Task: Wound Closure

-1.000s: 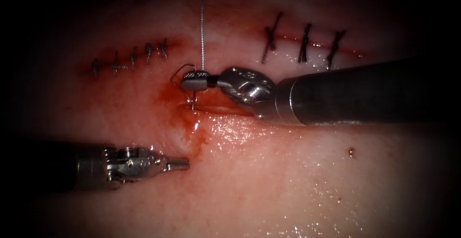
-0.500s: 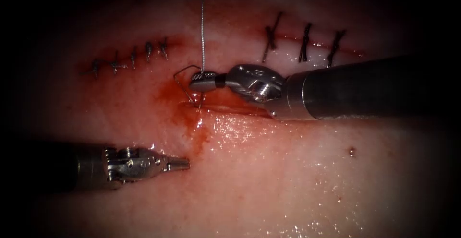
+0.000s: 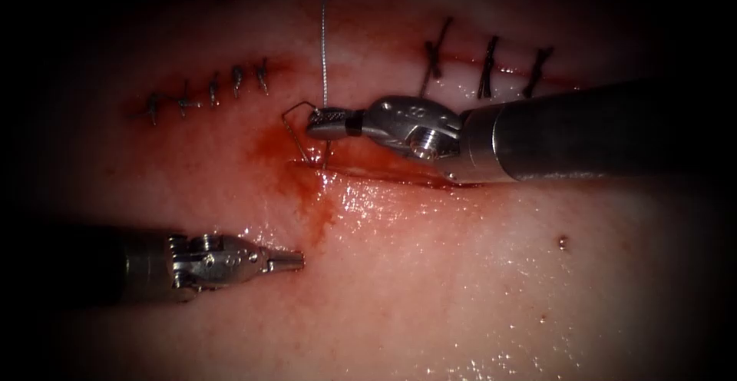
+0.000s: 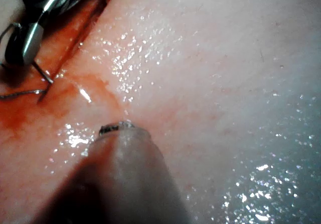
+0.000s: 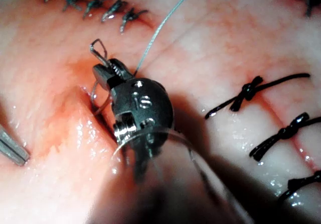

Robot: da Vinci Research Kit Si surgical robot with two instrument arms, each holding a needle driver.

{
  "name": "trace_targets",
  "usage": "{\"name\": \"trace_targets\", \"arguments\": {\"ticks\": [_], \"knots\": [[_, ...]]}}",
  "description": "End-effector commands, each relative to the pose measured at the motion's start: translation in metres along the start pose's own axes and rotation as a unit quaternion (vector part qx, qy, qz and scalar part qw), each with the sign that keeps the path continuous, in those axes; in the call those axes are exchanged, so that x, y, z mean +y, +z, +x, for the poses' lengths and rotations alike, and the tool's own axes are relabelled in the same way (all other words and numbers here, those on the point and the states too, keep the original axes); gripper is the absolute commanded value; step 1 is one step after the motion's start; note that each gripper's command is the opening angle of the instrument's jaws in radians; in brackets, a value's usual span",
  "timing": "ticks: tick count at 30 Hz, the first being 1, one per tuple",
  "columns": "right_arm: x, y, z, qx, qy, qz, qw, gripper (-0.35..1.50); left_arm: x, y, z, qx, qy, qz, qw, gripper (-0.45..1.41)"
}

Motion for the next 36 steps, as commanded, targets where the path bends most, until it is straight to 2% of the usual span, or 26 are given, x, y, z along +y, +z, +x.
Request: {"name": "trace_targets", "arguments": {"ticks": [1,5,12,19,29,34,36], "knots": [[-0.0003,0.0007,-0.0006,0.0,0.001,0.002,1.0,-0.35,0.0006,0.0009,-0.0002,0.0,0.0,-0.002,1.0,-0.45],[-0.0002,0.0007,-0.0005,0.0,-0.007,-0.003,1.0,-0.35,0.0006,0.0009,-0.0002,0.0,0.0,-0.002,1.0,-0.45],[-0.0001,0.0002,0.0009,-0.018,-0.093,-0.042,0.995,-0.35,0.0006,0.0009,-0.0002,0.0,0.0,-0.002,1.0,-0.45],[-0.0001,0.0001,0.0015,-0.019,-0.117,-0.046,0.992,-0.35,0.0006,0.0009,-0.0002,0.0,0.0,-0.002,1.0,-0.45],[-0.0003,0.0005,0.0011,-0.009,-0.119,-0.034,0.992,-0.35,0.0007,0.0008,-0.0002,0.0,0.0,-0.002,1.0,-0.45],[-0.0005,0.0011,0.0004,-0.004,-0.07,-0.007,0.998,-0.35,0.0007,0.0008,-0.0002,0.0,0.0,-0.002,1.0,-0.45],[-0.0007,0.0015,-0.0001,0.0,-0.029,0.004,1.0,-0.35,0.0007,0.0008,-0.0002,0.0,0.0,-0.002,1.0,-0.45]]}}
